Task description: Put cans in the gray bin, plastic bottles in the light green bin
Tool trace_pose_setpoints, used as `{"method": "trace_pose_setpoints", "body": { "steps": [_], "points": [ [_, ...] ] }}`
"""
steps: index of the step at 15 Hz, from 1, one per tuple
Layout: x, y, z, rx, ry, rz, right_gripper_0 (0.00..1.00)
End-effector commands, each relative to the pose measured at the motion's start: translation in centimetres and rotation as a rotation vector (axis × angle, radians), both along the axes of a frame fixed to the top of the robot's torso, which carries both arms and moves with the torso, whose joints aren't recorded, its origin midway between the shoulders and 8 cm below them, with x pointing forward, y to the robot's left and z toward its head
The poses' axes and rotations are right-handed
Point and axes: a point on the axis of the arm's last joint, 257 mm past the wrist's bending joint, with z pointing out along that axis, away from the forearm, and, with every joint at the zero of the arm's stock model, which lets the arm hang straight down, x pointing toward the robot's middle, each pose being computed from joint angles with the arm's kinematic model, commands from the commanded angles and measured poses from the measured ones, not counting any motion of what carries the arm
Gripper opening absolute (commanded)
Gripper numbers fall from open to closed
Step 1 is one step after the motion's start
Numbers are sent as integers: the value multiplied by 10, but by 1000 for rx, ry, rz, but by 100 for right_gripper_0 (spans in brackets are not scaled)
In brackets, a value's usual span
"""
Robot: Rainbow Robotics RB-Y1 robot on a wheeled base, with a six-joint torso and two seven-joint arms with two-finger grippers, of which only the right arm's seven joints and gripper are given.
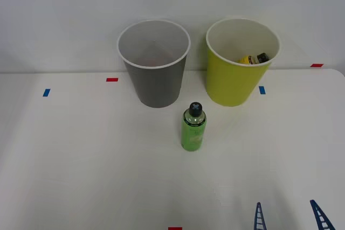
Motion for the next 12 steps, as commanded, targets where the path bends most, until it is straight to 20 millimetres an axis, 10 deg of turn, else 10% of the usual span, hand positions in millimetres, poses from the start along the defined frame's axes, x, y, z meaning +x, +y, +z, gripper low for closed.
{"method": "trace_pose_setpoints", "body": {
  "steps": [1, 12],
  "points": [
    [-1, -1, -1, -3, 6, 1, 96],
    [-3, -2, -3, -5, 12, -2, 96]
  ]
}}
